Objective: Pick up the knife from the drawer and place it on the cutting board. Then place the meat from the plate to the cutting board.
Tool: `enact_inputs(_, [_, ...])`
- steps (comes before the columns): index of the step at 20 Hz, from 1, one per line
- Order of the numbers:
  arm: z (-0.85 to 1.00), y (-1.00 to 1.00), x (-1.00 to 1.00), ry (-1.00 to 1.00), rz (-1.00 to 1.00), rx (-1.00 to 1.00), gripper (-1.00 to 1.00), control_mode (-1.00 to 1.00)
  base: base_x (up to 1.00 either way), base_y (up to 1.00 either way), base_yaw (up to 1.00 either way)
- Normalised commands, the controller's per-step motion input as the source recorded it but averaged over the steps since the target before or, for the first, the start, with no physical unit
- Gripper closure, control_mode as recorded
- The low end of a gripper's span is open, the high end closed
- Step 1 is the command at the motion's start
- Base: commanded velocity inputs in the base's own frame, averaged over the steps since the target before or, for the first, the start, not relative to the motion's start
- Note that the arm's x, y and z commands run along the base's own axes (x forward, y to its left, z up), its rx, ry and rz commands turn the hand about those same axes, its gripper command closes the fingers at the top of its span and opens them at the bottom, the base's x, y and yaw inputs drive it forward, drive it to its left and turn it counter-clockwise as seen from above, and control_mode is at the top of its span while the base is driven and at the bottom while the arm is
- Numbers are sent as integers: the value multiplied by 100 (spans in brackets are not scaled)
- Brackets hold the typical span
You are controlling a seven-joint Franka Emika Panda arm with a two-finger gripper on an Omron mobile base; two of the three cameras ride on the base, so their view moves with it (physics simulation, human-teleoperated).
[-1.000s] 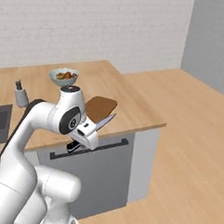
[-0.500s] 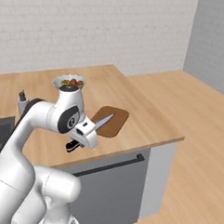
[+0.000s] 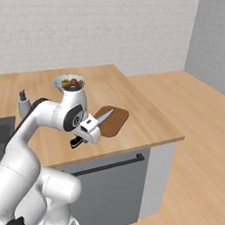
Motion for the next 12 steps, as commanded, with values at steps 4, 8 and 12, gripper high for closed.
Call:
enact_inputs(4, [0,0,100,4,18,0,100,-100,0,0,0])
enact_inputs(8, [2,-17,99,16,14,-1,100,-100,0,0,0])
enact_inputs(12, [0,-12,100,22,14,2,100,-100,0,0,0])
